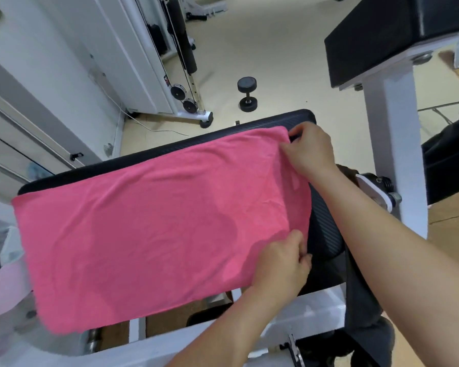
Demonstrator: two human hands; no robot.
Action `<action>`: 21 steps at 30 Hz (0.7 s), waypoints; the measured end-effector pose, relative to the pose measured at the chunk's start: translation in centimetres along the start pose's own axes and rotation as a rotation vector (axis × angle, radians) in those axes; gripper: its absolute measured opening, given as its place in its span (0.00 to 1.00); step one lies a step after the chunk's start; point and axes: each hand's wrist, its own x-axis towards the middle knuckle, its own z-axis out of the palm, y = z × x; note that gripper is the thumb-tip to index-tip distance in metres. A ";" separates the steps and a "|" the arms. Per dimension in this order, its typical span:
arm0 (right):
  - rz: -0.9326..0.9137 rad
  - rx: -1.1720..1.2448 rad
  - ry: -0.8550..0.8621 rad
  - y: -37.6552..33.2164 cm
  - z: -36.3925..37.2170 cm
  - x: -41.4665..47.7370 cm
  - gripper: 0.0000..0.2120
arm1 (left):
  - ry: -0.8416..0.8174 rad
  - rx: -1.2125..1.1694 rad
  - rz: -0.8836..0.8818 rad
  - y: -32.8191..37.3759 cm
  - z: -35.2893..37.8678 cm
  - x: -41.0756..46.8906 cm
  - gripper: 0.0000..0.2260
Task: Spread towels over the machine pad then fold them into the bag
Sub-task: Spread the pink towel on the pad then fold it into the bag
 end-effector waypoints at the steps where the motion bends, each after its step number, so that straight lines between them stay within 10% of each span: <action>1: 0.007 -0.013 -0.010 -0.2 0.1 -0.1 0.06 | -0.002 -0.099 -0.049 -0.4 -0.6 -0.6 0.04; 16: -0.548 0.285 -0.335 -17.6 7.8 -10.7 0.11 | 0.465 -0.618 -0.491 -11.4 -14.1 -14.1 0.18; 21: -0.648 0.166 -0.419 -22.4 14.0 -14.9 0.07 | 0.656 -0.637 -0.594 -15.9 -17.1 -20.0 0.09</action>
